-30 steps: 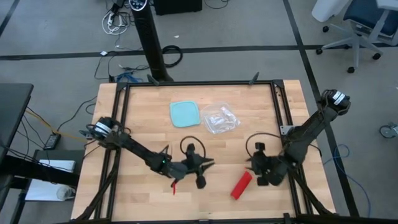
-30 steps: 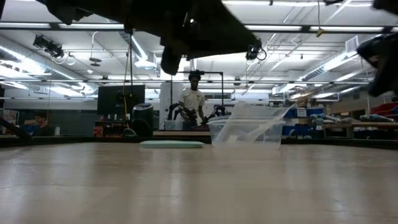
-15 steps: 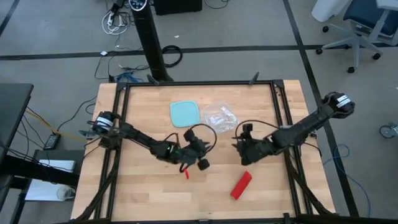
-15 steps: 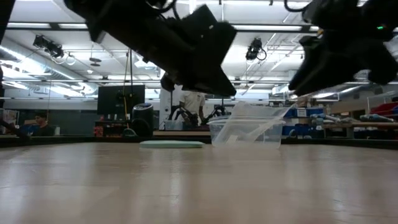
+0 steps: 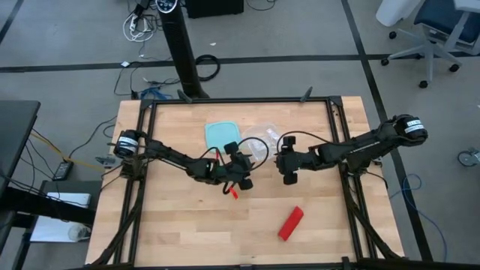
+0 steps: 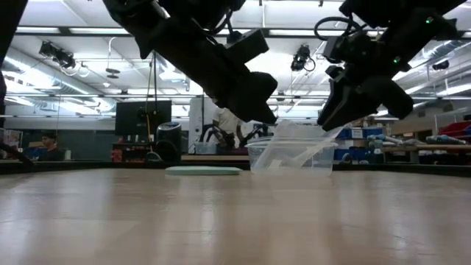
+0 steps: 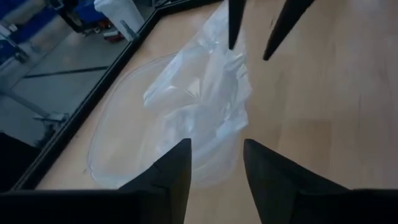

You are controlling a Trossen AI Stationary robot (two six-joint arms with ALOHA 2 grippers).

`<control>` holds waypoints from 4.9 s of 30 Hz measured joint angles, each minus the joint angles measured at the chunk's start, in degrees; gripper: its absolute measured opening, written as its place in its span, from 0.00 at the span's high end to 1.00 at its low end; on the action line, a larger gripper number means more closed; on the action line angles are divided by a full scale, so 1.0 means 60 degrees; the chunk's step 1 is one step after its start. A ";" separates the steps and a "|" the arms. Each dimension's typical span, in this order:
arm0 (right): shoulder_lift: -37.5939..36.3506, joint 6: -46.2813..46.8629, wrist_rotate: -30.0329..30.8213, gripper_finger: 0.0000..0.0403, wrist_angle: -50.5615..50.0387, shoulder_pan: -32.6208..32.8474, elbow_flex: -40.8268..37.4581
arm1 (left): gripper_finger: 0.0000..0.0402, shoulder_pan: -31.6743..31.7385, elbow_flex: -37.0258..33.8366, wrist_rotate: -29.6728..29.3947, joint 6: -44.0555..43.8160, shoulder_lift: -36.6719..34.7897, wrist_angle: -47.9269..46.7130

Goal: Roll bandage
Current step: Open the transparent zip lock bag

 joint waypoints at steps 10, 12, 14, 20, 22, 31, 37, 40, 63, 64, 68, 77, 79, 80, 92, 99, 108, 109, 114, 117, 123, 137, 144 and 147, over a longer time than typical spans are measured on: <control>0.0060 -0.0504 -0.1054 0.69 0.0211 -0.0782 -0.0003 | 0.62 0.0195 0.0000 0.0100 0.0668 0.0123 0.0157; 0.0148 -0.0552 -0.1319 0.69 0.0262 -0.1021 -0.0003 | 0.62 0.0289 -0.0001 0.0121 0.0994 0.0151 0.0334; 0.0226 -0.0770 -0.1320 0.69 0.0218 -0.1205 -0.0003 | 0.62 0.0407 -0.0004 0.0443 0.1274 0.0157 0.0499; 0.0665 -0.1016 -0.1747 0.69 0.0495 -0.1606 -0.0006 | 0.62 0.0777 -0.0004 0.1292 0.1362 0.0160 0.0522; 0.0826 -0.1092 -0.1799 0.69 0.0557 -0.1684 -0.0006 | 0.62 0.0873 -0.0001 0.1350 0.1360 0.0160 0.0519; 0.1021 -0.0643 -0.1836 0.70 0.0671 -0.1982 -0.0003 | 0.62 0.1047 -0.0004 0.1807 0.1270 0.0160 0.0513; 0.1021 -0.0321 -0.2069 0.72 0.0666 -0.2115 -0.0003 | 0.62 0.1047 -0.0004 0.1825 0.1081 0.0160 0.0496; 0.1021 -0.0526 -0.1980 0.73 0.0656 -0.2111 -0.0003 | 0.62 0.1047 -0.0004 0.1784 0.1137 0.0160 0.0487; 0.0715 -0.0382 -0.2753 0.71 0.0878 -0.2086 0.0001 | 0.62 0.1047 -0.0007 0.1720 0.1325 0.0160 0.0254; 0.0717 -0.0353 -0.2777 0.69 0.0948 -0.2086 0.0001 | 0.62 0.1047 -0.0007 0.1723 0.1325 0.0160 0.0253; 0.0715 -0.0556 -0.2809 0.64 0.1023 -0.2031 0.0001 | 0.62 0.1047 -0.0007 0.1719 0.1325 0.0160 0.0205; 0.0026 -0.0747 -0.2308 0.65 0.1053 -0.1681 0.0001 | 0.62 0.1047 -0.0007 0.1716 0.1369 0.0160 0.0181; -0.0110 -0.0743 -0.2247 0.66 0.1027 -0.1664 0.0005 | 0.62 0.1047 -0.0007 0.1714 0.1369 0.0160 0.0188; -0.0126 -0.0740 -0.2237 0.67 0.0947 -0.1670 0.0005 | 0.62 0.1047 -0.0007 0.1712 0.1369 0.0160 0.0192; -0.0118 -0.0736 -0.2194 0.75 0.0300 -0.1689 0.0005 | 0.62 0.1047 -0.0007 0.1712 0.1368 0.0160 0.0221; -0.0116 -0.0782 -0.2133 0.82 0.0162 -0.1785 0.0005 | 0.62 0.1047 -0.0007 0.1712 0.1365 0.0160 0.0225; -0.0112 -0.0798 -0.2119 0.99 -0.0020 -0.1984 0.0005 | 0.62 0.1046 -0.0007 0.1511 0.1370 0.0160 0.0396; -0.0112 -0.0792 -0.2088 0.99 0.0080 -0.1987 0.0005 | 0.62 0.1047 -0.0009 0.1398 0.1377 0.0160 0.0448; -0.0515 -0.0820 -0.1278 1.00 0.0178 -0.1987 0.0213 | 0.62 0.0966 -0.0011 0.0391 0.1843 0.0034 0.0455; -0.0868 -0.0820 -0.1021 1.00 -0.0214 -0.1987 0.0686 | 0.62 0.0848 -0.0011 0.0270 0.2047 -0.0329 0.0371; -0.1671 -0.0743 -0.0732 1.00 -0.0896 -0.1923 0.1670 | 0.62 0.0729 -0.0011 0.0281 0.1929 -0.1386 0.0192; -0.1758 0.0335 -0.1354 1.00 -0.2328 -0.0696 0.4307 | 0.62 0.0505 0.0002 0.0313 0.1041 -0.2993 -0.0449; -0.1452 0.1143 -0.0557 1.00 -0.2930 -0.0351 0.4371 | 0.62 0.0051 -0.0015 0.0316 0.1041 -0.3031 -0.0489; -0.1452 0.1641 -0.0600 1.00 -0.3131 -0.0363 0.4372 | 0.62 -0.0100 -0.0015 0.0217 0.1041 -0.3031 -0.0492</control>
